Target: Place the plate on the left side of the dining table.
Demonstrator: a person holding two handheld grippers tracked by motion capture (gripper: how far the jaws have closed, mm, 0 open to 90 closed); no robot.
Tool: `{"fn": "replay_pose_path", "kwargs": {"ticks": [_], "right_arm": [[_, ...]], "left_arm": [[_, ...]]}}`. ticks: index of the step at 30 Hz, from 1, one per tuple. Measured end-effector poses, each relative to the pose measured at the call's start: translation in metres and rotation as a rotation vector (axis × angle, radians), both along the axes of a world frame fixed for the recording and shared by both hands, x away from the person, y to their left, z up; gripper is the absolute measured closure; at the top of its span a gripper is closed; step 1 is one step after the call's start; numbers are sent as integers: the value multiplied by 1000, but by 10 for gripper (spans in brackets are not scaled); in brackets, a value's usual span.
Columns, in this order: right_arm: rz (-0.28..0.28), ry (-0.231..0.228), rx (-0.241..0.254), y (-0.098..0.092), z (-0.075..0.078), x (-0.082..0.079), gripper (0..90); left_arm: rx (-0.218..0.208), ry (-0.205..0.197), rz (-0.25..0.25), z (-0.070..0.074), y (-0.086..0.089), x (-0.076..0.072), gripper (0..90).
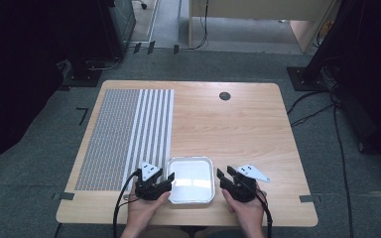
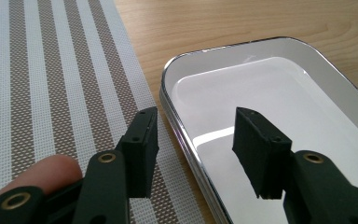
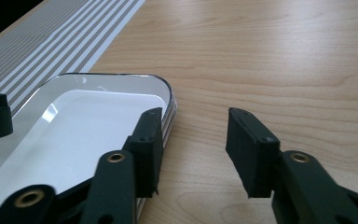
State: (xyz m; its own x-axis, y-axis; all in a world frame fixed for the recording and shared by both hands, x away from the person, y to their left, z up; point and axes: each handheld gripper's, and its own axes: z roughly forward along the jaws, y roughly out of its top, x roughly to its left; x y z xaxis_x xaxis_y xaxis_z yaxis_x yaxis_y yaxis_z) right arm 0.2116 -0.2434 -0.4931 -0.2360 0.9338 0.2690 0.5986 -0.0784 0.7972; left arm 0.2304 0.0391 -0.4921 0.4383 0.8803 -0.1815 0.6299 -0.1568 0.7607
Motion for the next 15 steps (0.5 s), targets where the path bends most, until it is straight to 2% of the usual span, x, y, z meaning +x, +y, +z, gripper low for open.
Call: {"fn": "replay_pose_path", "kwargs": {"ticks": [1, 3, 6, 9, 15], "right_arm": [[-9, 0, 10, 1, 0, 0, 613], [-20, 15, 62, 1, -1, -1, 648], [-8, 18, 82, 3, -2, -1, 653], [4, 30, 120, 5, -2, -1, 716], [39, 46, 123, 11, -6, -1, 802]], "left_arm": [[7, -3, -1, 0, -1, -1, 534], [16, -8, -2, 0, -2, -1, 564], [18, -12, -10, 0, -3, -2, 616], [19, -12, -19, 0, -3, -3, 661], [29, -21, -17, 0, -4, -3, 711]]}}
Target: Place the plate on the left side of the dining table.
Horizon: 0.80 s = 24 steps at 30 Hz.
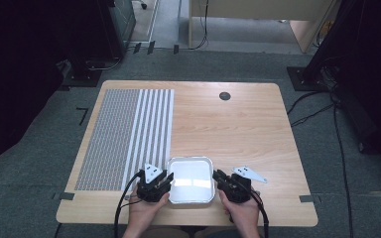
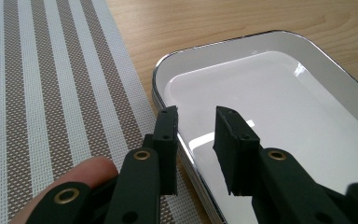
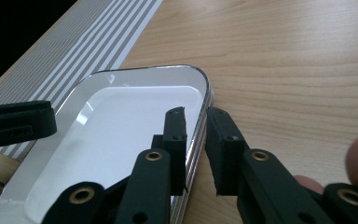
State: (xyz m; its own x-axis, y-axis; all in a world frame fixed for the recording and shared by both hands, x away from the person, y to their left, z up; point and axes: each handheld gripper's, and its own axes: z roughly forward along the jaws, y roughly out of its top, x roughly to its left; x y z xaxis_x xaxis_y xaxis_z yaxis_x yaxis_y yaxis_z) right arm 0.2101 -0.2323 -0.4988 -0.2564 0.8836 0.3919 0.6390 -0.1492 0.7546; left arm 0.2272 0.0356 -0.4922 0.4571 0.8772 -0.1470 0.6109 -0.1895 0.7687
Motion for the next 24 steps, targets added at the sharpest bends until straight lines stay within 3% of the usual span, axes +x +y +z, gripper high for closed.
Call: {"fn": "replay_pose_path", "kwargs": {"ticks": [5, 11, 18, 24], "right_arm": [[23, 19, 29, 2, -2, 0, 820], [-12, 30, 43, 0, -9, 1, 823], [8, 59, 73, -1, -12, 3, 838], [1, 78, 154, -7, -10, 5, 854]], "left_arm": [[4, -6, 7, 0, 0, 0, 736], [3, -2, 4, 0, 0, 0, 734], [6, -7, 10, -1, -1, -1, 736], [9, -20, 12, -1, -2, -2, 733]]}}
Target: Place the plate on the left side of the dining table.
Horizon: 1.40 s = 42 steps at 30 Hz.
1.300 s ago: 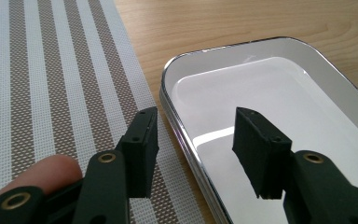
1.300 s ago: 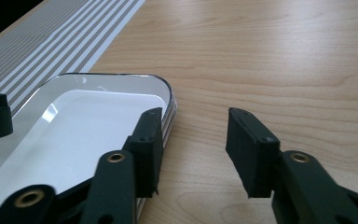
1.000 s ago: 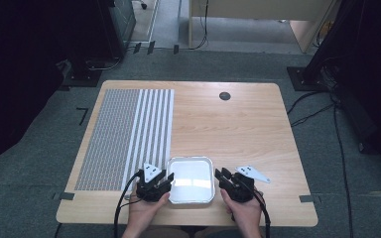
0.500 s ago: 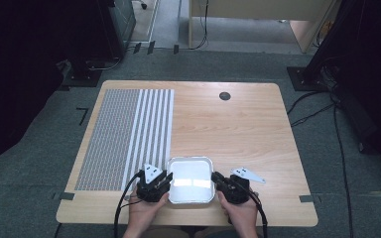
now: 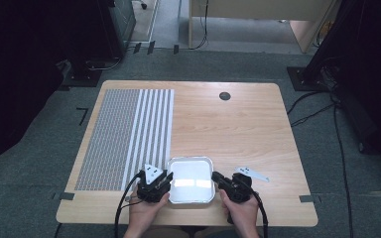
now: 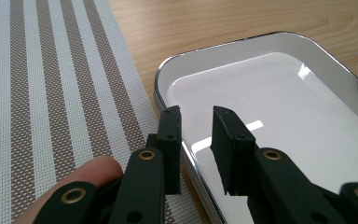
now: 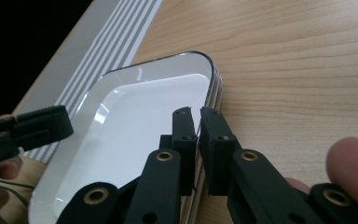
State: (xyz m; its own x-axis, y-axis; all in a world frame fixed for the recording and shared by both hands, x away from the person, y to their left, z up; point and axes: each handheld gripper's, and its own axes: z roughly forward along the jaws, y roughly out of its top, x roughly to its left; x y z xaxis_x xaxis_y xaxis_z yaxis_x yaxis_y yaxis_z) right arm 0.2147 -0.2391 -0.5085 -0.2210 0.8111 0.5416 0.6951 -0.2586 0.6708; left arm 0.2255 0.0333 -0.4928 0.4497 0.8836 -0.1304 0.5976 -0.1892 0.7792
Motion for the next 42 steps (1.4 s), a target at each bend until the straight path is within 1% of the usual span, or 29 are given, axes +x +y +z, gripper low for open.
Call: {"fn": "replay_pose_path", "kwargs": {"ticks": [2, 3, 6, 8, 9, 12, 14, 16, 17, 19, 22, 23, 25, 27, 29, 32, 35, 37, 39, 42], "right_arm": [[-2, 5, 27, -3, 1, 1, 854], [-2, 6, 31, -3, 0, 1, 852], [5, 5, 18, 0, -3, 2, 828], [-1, 10, 42, -1, -4, 3, 820], [-3, 16, 46, -1, -4, 3, 826], [-16, 21, 33, -1, -3, 1, 858], [-22, 14, 43, -2, -1, 0, 863], [-21, -6, 52, -2, 3, -2, 859], [-19, -16, 42, -2, 5, -2, 854], [-10, -19, 20, 0, 6, -2, 839], [-14, -10, -20, 5, 3, -2, 817], [-14, -11, -37, 6, 1, -2, 811], [-23, -27, -56, 9, 0, -3, 804], [-32, -34, -72, 11, 0, -3, 811], [-41, -37, -75, 11, 0, -3, 822], [-56, -45, -92, 13, 1, -4, 835], [-73, -47, -99, 13, 3, -6, 857], [-90, -53, -115, 14, 4, -7, 876], [-110, -65, -152, 14, 6, -9, 895], [-117, -62, -163, 12, 7, -10, 896]], "left_arm": [[1, 0, -2, 0, 0, 0, 735], [0, 0, -3, 0, 1, 0, 737], [5, -2, -2, 0, 0, 0, 741], [12, -7, -2, -1, -1, -1, 740], [10, -6, -4, -1, -1, -1, 740], [9, -6, -7, -1, -2, -1, 737], [8, -8, -13, -2, -2, -1, 735], [15, -16, -21, -3, -3, -1, 732], [19, -22, -21, -3, -4, -2, 727], [40, -34, -22, -4, -6, -2, 721], [42, -38, -20, -4, -6, -3, 720], [42, -38, -20, -4, -6, -3, 721], [42, -41, -21, -4, -6, -3, 721], [43, -47, -25, -5, -7, -3, 717], [44, -51, -30, -5, -7, -3, 699], [39, -50, -40, -5, -7, -3, 673], [25, -44, -55, -5, -6, -2, 648], [30, -43, -51, -5, -6, -2, 624], [27, -40, -44, -5, -5, -2, 600], [10, -32, -30, -5, -3, 0, 592]]}}
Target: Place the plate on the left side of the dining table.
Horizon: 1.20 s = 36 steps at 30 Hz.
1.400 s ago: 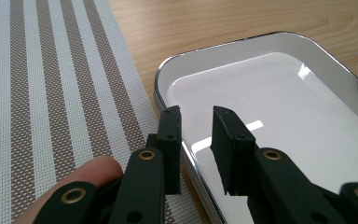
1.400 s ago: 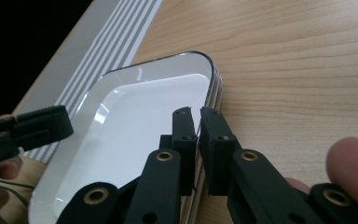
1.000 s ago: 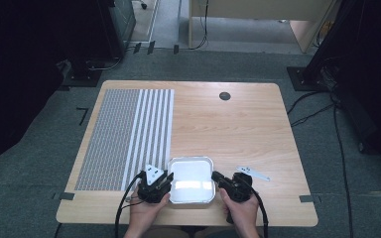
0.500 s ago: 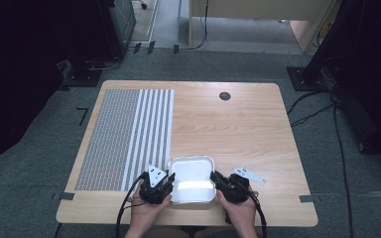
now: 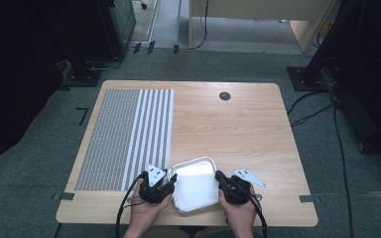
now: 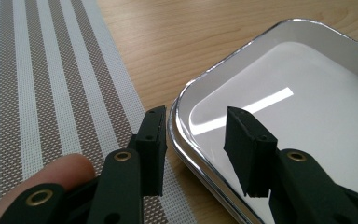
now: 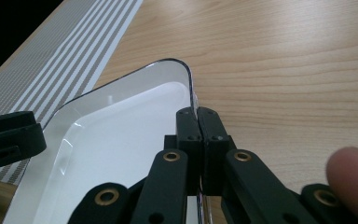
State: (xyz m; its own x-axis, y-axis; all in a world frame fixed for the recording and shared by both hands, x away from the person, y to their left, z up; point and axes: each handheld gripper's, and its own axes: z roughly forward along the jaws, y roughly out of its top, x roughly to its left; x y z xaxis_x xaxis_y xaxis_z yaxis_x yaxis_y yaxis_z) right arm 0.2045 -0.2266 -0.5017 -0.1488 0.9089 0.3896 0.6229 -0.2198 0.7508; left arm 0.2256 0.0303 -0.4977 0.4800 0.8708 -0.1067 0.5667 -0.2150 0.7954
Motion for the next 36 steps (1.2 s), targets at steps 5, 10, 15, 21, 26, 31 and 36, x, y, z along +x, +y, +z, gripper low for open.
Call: {"fn": "replay_pose_path", "kwargs": {"ticks": [5, 10, 15, 21, 26, 31, 36], "right_arm": [[-30, -7, -6, -2, 3, -2, 898], [-70, 9, -3, -5, 4, -5, 898], [-118, 15, 19, -1, 4, -15, 898], [-166, 14, 44, -1, 2, -31, 897], [-198, 13, 70, 0, 2, -40, 891], [-258, 19, 137, 2, 0, -50, 885], [-301, 11, 201, 3, -4, -54, 893]], "left_arm": [[-4, -3, 6, 1, 1, 0, 582], [-5, 3, -4, 0, -1, -1, 579], [-1, 7, -20, -2, -4, -3, 577], [-9, 14, -43, -3, -7, -5, 569], [7, 34, -60, -8, -10, -4, 569], [30, 19, -46, -7, -13, -6, 583], [16, -2, -31, -1, -12, -9, 556]]}}
